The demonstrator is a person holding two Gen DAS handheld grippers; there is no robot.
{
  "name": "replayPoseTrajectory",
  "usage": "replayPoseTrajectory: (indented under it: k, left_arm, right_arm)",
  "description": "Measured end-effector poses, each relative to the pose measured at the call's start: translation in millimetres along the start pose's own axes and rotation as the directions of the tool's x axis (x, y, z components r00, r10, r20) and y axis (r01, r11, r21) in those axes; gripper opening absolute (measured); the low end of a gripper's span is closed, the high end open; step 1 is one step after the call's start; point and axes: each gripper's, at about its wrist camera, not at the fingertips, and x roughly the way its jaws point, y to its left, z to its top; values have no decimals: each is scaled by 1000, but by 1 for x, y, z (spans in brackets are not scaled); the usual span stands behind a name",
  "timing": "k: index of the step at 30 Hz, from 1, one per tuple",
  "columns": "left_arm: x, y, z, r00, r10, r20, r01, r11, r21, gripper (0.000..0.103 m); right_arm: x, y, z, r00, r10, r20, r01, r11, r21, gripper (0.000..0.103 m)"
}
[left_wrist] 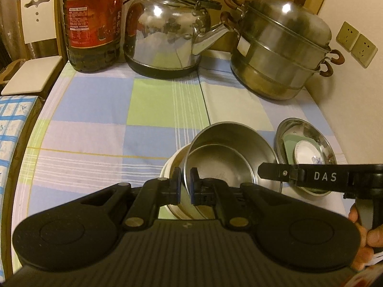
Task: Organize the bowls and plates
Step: 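Carry the steel bowl with the right gripper onto the cream tub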
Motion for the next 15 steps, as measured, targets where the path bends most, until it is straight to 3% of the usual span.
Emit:
replayPoseTrajectory:
  k: [15]
  left_arm:
    - [25,6,2,999,11,-47,-11,1000,7,6]
  right_arm:
    - [21,-6,1,998,-21,-51,24,998,63,9]
